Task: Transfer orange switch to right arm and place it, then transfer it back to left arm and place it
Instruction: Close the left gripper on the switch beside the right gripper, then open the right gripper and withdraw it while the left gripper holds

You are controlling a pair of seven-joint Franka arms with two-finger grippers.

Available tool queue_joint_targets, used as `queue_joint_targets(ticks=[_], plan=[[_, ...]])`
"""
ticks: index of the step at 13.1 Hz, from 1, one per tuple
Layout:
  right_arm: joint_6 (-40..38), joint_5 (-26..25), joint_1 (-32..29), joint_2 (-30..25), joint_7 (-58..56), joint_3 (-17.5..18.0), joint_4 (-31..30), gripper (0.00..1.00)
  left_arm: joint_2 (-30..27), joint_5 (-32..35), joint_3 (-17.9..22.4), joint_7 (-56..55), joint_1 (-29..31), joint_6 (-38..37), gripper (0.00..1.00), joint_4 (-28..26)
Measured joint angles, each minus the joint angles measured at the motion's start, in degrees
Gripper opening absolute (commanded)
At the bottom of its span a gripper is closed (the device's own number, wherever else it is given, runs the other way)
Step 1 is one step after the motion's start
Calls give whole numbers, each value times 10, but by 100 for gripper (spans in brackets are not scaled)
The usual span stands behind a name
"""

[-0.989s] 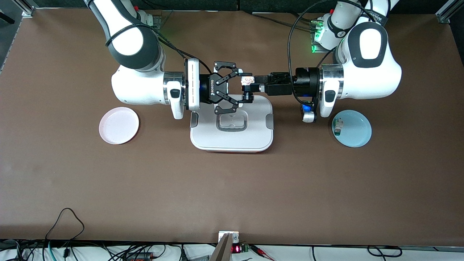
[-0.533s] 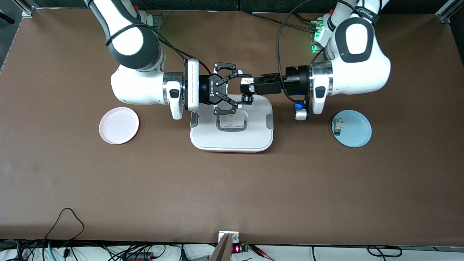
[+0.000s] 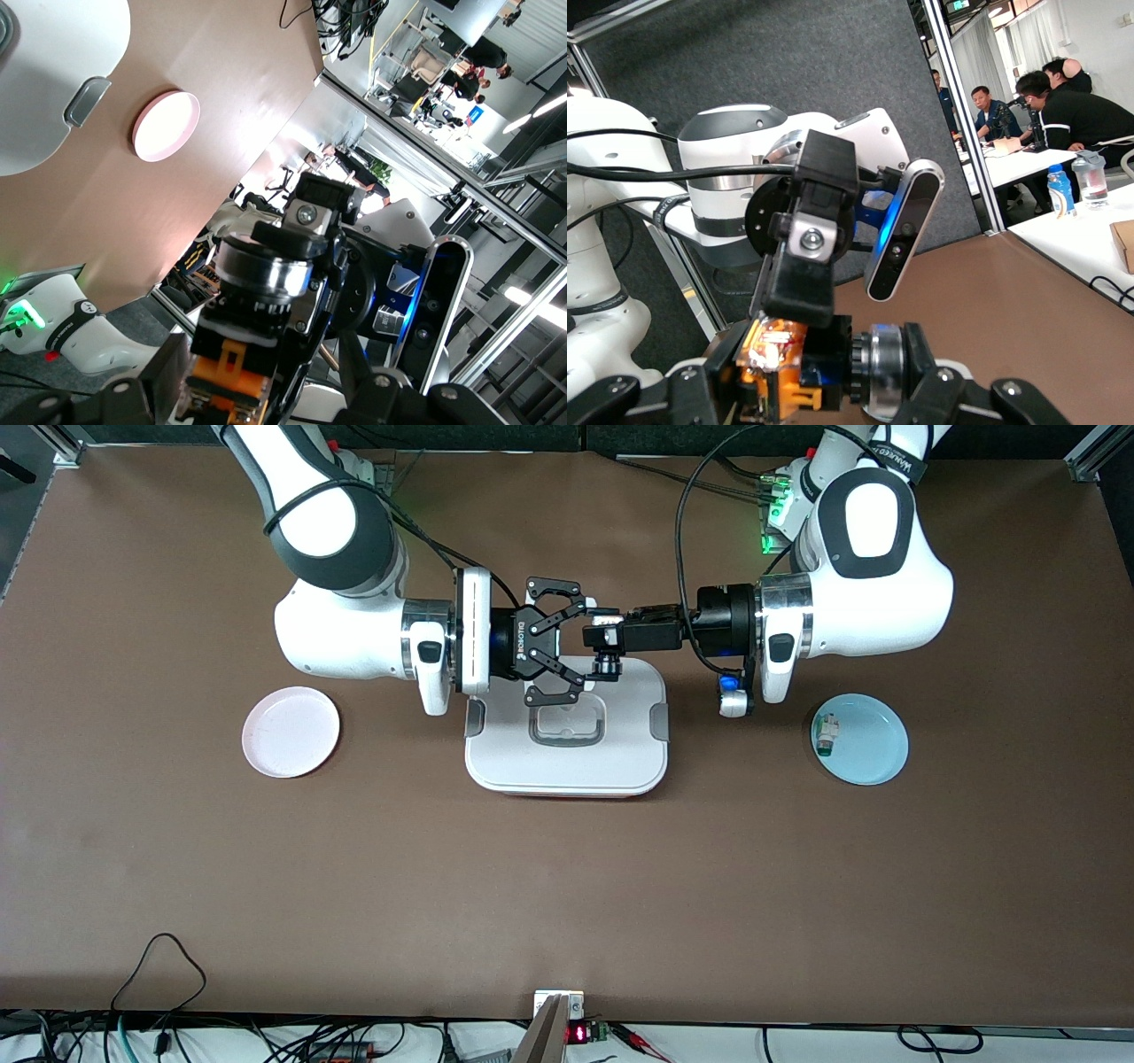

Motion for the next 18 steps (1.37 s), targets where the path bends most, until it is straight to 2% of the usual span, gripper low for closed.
queue_joint_targets(ticks=[4, 6, 8, 11, 13, 18], plan=[[6, 0, 4, 0, 0, 0, 0, 33, 0, 16, 4, 19, 22, -55, 68, -1], [6, 0, 4, 0, 0, 0, 0, 33, 0, 20, 6, 31, 38, -77, 61, -3], [7, 0, 4, 0, 0, 0, 0, 33, 0, 30, 6, 35, 41, -81, 51, -4], [7, 0, 4, 0, 0, 0, 0, 33, 0, 32, 5, 36, 41, -82, 48, -4], [7, 0, 4, 0, 0, 0, 0, 34, 0, 32, 5, 36, 41, -82, 42, -4], [7, 2, 4, 0, 1, -1, 1, 34, 0, 33, 5, 47, 41, -82, 14, -3]])
